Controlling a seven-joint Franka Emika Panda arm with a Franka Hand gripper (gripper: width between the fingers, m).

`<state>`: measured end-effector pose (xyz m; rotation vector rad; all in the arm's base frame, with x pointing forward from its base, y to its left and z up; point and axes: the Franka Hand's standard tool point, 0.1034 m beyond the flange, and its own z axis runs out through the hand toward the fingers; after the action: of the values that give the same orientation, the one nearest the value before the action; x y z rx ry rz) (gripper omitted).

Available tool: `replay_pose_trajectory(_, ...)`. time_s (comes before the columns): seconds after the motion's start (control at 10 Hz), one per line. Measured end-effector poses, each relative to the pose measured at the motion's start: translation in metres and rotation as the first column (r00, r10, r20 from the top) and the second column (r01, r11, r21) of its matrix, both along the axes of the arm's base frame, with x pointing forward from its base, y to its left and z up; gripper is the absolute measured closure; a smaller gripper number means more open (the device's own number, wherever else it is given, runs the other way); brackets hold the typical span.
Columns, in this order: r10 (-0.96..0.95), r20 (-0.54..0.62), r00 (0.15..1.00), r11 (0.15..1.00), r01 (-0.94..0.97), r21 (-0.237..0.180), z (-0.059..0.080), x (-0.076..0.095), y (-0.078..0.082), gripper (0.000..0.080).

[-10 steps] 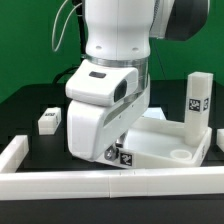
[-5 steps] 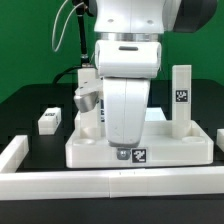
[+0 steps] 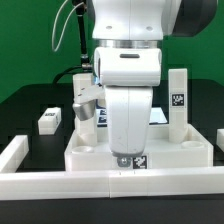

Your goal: Assemble desk

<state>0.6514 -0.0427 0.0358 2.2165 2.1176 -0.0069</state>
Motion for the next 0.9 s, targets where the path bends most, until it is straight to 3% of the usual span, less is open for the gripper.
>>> replay_pose_trajectory(0.1, -0.019, -0.001, 1.0, 1.0, 0.019, 0.002, 0.001, 0.001, 0.002, 0.0741)
replay_pose_trajectory(0.3, -0.025, -0.039, 0.999, 1.0, 0.026, 0.009, 0.006, 0.006, 0.02, 0.0741)
replay_pose_trajectory(0.5, -0.006, -0.047, 0.999, 1.0, 0.007, 0.011, -0.006, 0.007, 0.037, 0.0741)
replay_pose_trajectory(0.7, -0.031, -0.047, 0.998, 1.0, 0.031, 0.004, -0.006, 0.008, 0.052, 0.0741)
replay_pose_trajectory(0.9, -0.028, -0.048, 0.998, 0.999, 0.027, -0.017, -0.005, 0.008, 0.052, 0.0741)
